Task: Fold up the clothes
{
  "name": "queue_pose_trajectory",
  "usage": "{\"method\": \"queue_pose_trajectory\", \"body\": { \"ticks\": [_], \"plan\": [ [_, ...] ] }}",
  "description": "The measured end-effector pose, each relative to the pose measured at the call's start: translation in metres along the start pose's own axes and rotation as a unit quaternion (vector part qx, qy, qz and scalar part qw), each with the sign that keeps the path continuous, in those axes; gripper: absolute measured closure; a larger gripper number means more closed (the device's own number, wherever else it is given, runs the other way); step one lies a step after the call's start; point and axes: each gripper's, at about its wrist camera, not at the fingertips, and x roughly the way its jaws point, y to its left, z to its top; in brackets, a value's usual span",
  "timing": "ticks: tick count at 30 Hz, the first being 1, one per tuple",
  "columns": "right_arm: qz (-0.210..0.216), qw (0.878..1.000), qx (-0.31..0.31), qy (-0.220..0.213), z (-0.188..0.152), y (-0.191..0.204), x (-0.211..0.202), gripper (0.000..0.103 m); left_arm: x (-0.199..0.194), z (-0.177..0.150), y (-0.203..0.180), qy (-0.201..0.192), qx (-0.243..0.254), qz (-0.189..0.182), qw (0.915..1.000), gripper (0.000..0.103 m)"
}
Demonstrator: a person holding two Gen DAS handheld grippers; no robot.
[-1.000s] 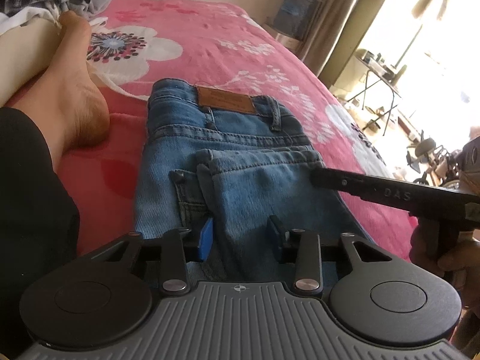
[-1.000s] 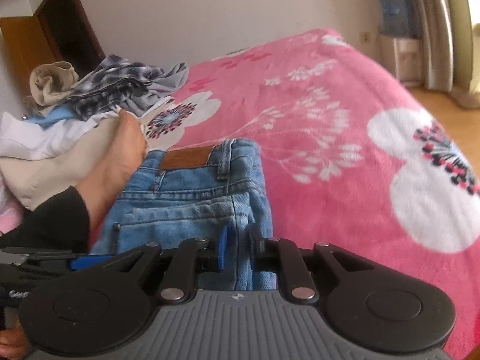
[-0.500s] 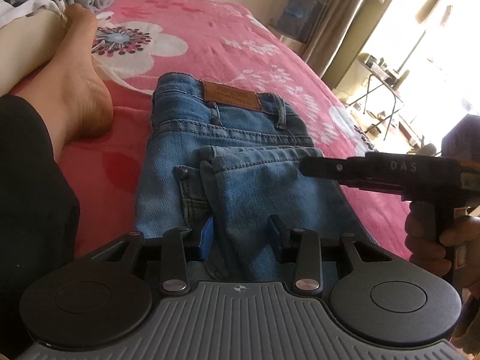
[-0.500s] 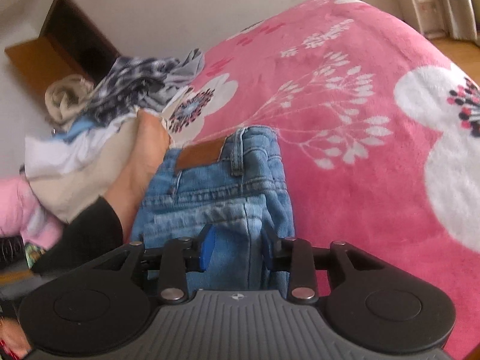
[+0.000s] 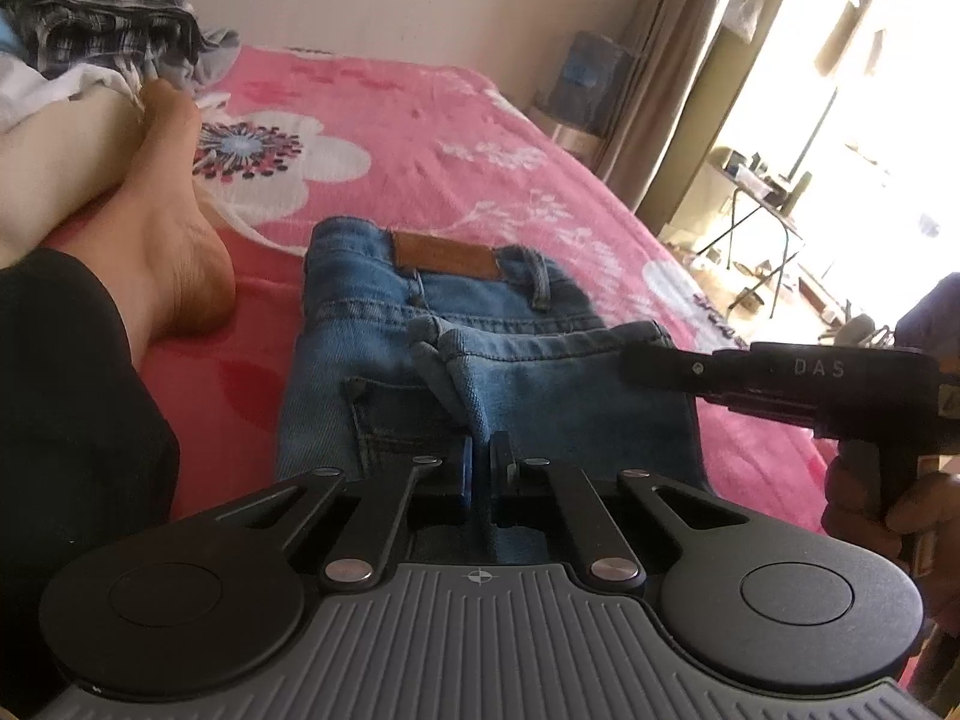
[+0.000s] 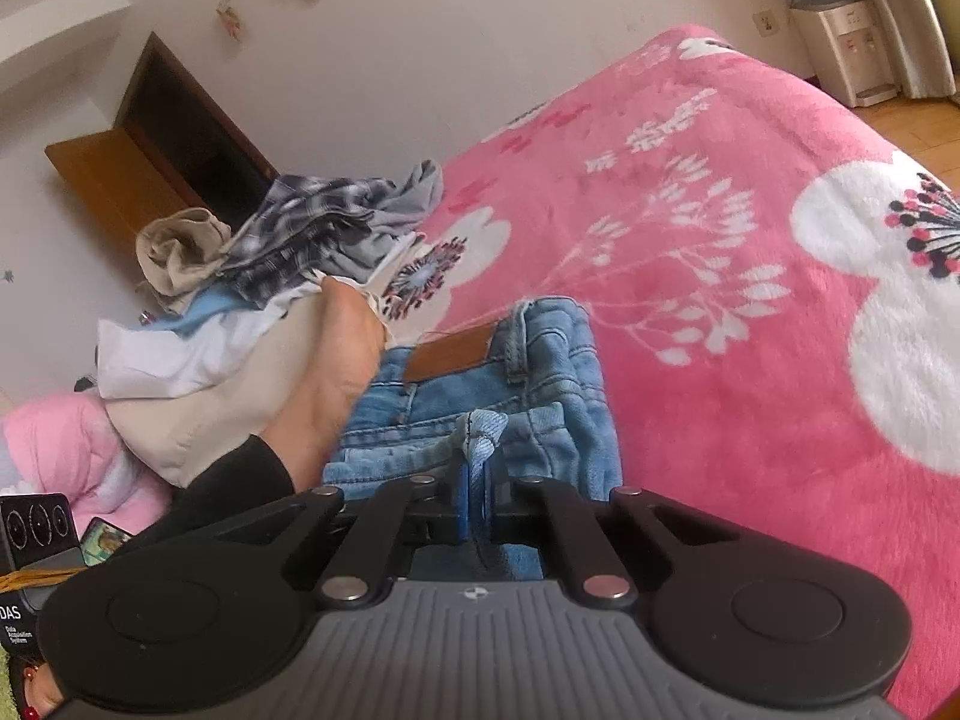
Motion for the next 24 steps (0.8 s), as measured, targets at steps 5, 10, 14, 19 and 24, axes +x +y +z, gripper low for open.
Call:
{"method": "queue_pose_trajectory", "body": {
  "ticks": [5,10,14,19,24],
  "plan": [
    [-0.023,1.000,-0.001,0.010,0.002,0.000,0.002,0.098,0.010,0.002,0.003,0.020,-0.015,0.001,0.9997,0.100],
    [-0.072,0.997,-0.029,0.029,-0.002,0.009,0.015,0.087,0.016,-0.005,0.009,0.026,-0.022,0.013,0.9993,0.098],
    [-0.091,0.989,-0.117,0.018,-0.017,0.038,0.009,0.073,0.017,-0.007,0.010,0.026,-0.013,0.017,0.9994,0.097],
    [-0.146,0.974,-0.175,0.015,-0.029,0.043,0.009,0.065,0.014,-0.009,0.009,0.020,-0.016,0.023,0.9994,0.096],
    [-0.137,0.980,-0.146,0.009,-0.021,0.029,0.011,0.057,0.012,-0.010,0.012,0.019,-0.025,0.025,0.9992,0.096]
  ]
}}
